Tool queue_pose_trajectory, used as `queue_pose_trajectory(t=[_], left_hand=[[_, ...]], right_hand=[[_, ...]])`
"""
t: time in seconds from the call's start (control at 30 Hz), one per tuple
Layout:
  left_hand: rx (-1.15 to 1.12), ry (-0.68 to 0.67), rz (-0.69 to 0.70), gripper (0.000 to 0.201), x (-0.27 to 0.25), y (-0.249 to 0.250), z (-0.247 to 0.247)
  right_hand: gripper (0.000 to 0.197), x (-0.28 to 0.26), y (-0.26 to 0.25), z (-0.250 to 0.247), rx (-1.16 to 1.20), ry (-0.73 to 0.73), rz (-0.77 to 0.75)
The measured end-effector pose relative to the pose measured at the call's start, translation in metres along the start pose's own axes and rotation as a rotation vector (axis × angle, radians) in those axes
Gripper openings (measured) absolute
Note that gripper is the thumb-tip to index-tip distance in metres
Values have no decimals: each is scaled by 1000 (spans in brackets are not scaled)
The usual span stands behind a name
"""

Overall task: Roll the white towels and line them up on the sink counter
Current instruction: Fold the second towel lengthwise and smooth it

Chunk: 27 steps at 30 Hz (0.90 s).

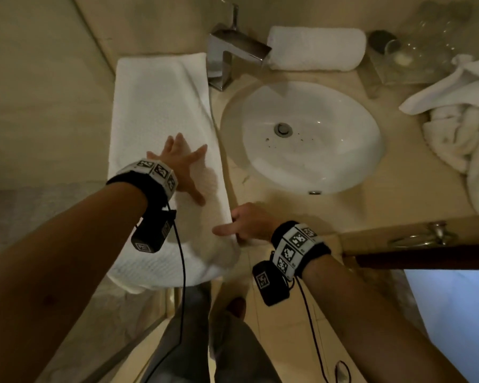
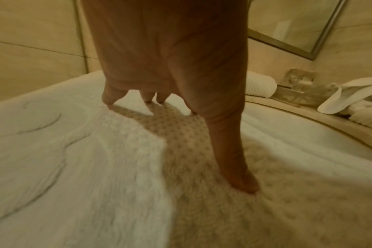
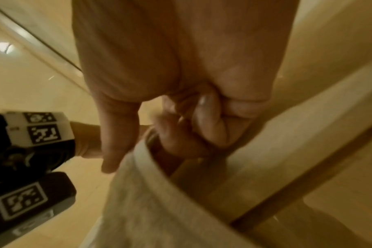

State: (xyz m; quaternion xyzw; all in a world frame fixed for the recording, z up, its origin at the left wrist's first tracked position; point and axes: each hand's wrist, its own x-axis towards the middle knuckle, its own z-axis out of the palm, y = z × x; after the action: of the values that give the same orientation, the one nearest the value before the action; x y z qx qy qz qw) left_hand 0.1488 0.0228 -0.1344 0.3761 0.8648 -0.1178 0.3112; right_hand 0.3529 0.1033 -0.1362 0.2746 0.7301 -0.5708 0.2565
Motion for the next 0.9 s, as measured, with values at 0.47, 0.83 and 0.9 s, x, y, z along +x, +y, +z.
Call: queue_pose_trajectory(t=[0.47,0.83,0.9], left_hand=[[-58,1,-11,133,-10,4,2],[-80,59,90,95,1,-25,-49],[-165,34,84,85,7,-32,-62]], right_hand=[[34,-9,24,-6,-291,-157,357],[15,63,-71,-30,50,531,-20],[21,78,-89,-34,-14,584,-51]])
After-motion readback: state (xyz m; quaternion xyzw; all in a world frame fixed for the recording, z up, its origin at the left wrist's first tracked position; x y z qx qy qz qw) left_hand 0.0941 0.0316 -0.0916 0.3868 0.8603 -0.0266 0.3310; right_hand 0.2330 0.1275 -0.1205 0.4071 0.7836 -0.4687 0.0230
